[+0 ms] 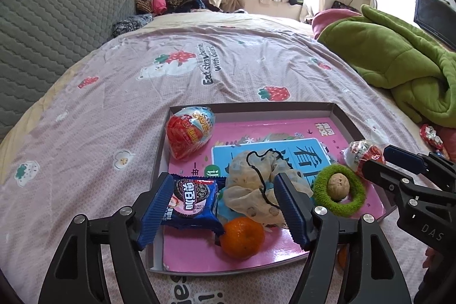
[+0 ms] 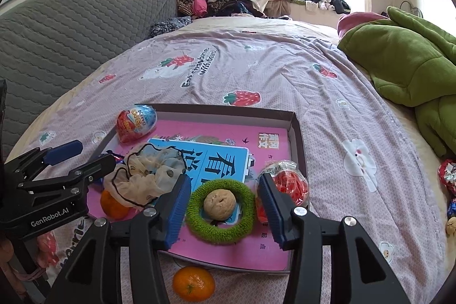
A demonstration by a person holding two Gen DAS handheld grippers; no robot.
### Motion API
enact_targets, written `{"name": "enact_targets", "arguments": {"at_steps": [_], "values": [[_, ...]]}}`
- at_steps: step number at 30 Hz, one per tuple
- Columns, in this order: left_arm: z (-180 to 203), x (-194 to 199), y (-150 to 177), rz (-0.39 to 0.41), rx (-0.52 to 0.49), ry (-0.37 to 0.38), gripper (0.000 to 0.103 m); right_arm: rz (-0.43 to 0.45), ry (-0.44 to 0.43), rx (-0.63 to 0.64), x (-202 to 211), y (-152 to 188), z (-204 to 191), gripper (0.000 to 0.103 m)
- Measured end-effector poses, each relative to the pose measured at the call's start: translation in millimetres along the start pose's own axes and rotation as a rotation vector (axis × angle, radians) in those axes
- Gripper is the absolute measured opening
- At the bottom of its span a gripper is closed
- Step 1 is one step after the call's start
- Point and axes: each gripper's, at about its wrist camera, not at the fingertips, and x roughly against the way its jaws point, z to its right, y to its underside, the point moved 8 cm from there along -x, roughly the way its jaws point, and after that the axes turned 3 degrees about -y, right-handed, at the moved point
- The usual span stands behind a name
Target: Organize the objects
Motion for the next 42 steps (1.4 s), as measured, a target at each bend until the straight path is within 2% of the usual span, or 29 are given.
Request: {"name": "enact_targets", "arguments": {"at_steps": [16,20,26,29,34,42], "values": [[-11,33,5,0.012,0.011,-0.083,0.075,0.066,-0.019,-0.027,36,-4,-3,0.051],[-14,45,9,0.02,0.016,-0.09,0.075,0.088,-0.027,-0.045,49,-3,-3,0.057],[-18,64,17,0.036,0.024,-0.096,0.075,0.125,-0.028,-0.054,70,0,-4,0.059],[-18,71,25,0.038,0.033,-0.094,0.075,0.127,-0.029,-0.061,79,10,-3,0.063],[-19,79,42,0.035,0.04,-0.095,0.075,0.132,-0.019,-0.073,90,31,0,0.063],[-21,78,78,0.001,0.034,-0.117,0.075,0.086,-0.002,-0.1,87,74,7,0.064]]}}
